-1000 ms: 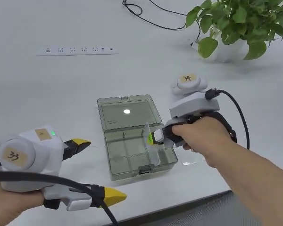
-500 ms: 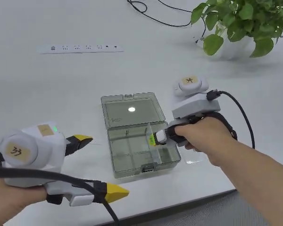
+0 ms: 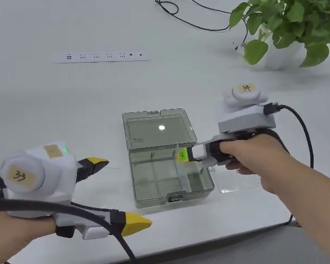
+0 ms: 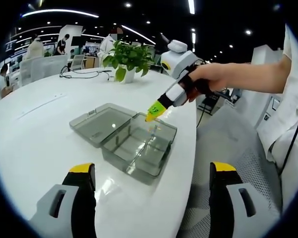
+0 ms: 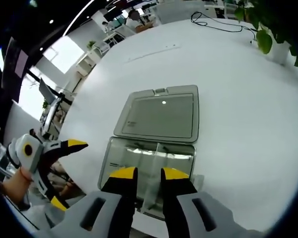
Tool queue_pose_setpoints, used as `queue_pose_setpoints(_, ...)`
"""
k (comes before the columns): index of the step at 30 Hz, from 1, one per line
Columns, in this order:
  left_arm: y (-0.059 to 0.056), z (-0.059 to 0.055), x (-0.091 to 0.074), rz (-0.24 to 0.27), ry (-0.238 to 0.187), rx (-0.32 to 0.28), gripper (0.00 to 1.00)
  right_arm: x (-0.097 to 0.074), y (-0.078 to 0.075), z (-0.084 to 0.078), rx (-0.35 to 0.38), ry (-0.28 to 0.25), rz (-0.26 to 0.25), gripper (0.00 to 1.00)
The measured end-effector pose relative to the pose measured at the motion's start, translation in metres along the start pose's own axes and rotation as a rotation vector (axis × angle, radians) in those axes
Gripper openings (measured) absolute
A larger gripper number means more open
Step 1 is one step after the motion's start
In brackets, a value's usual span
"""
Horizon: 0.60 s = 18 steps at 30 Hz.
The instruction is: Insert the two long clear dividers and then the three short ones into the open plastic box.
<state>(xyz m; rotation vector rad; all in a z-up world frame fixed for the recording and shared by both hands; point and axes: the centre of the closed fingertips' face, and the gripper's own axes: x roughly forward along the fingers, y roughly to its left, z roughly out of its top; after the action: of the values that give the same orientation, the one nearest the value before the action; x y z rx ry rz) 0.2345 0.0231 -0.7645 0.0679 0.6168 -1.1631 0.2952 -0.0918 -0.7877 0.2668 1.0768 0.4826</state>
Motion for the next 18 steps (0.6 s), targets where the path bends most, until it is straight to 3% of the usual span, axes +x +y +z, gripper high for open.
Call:
queue_pose_setpoints(5,-0.001,0.002,-0.003,0.028,-0.001,-0.014,0.98,-0.01,0.004,0.007,-0.05,-0.02,0.053,0.26)
queue_pose_setpoints(12,0.0,0.005,-0.01,0.086,-0.01,-0.052,0.97,-0.018,0.011,0.004,-0.145,-0.025,0.123,0.32)
queue_pose_setpoints(18,0.0,0.005,-0.016,0.13,-0.003,-0.069,0.97,-0.03,0.016,0.007,-0.23,-0.059,0.177,0.42)
